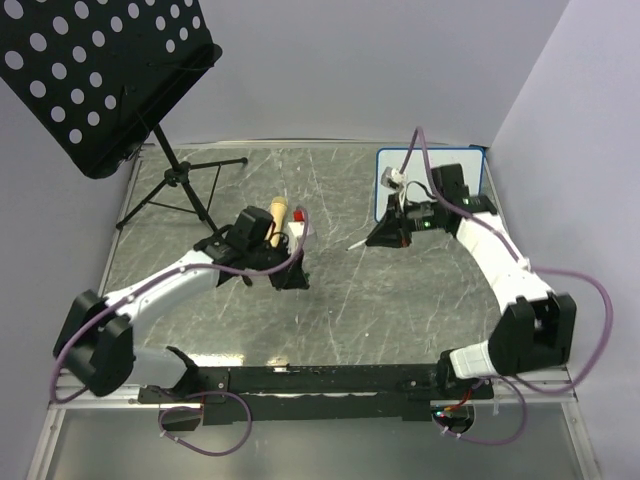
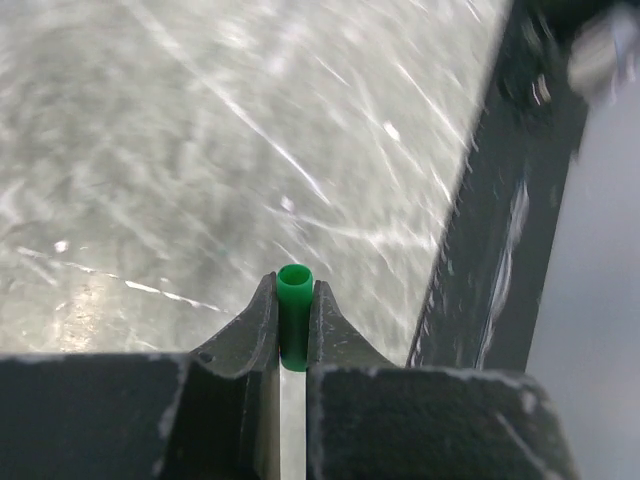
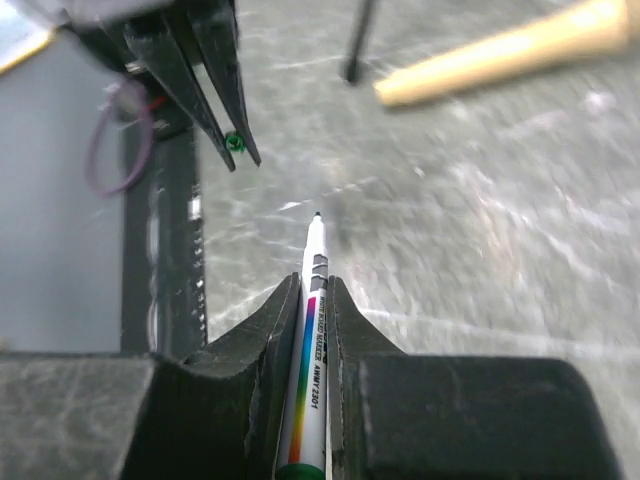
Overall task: Write a sentence on the whiteboard
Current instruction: Place the pen cap at the center of the board.
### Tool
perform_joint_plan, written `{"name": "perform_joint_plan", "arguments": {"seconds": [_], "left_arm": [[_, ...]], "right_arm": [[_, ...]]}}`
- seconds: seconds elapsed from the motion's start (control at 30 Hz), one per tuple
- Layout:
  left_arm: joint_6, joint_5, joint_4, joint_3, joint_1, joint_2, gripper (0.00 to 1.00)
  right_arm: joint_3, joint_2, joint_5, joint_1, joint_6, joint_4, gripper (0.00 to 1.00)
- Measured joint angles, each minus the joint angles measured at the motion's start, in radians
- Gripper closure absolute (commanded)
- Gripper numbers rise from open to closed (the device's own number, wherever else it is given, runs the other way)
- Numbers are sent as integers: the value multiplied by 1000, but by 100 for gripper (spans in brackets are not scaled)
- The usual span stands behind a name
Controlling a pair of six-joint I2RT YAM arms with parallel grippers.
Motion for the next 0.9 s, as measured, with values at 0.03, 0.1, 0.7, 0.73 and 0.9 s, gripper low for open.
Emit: {"name": "perform_joint_plan", "arguments": {"seconds": [0.03, 0.1, 0.7, 0.73, 0.9], "left_arm": [[-49, -6, 33, 2, 11, 21, 99], [-141, -16, 103, 12, 26, 91, 99], [-587, -397, 341, 16, -132, 418, 90], [-587, -420, 330, 16, -135, 418, 85], [-594, -500, 283, 27, -146, 418, 66]], "right_arm": [[-48, -38, 43, 0, 54, 63, 100], [-135, -116, 123, -5, 149, 161, 100], [-251, -248, 206, -135, 397, 451, 100], [-251, -248, 205, -136, 399, 452, 100], [-251, -245, 188, -139, 401, 453, 100]]}}
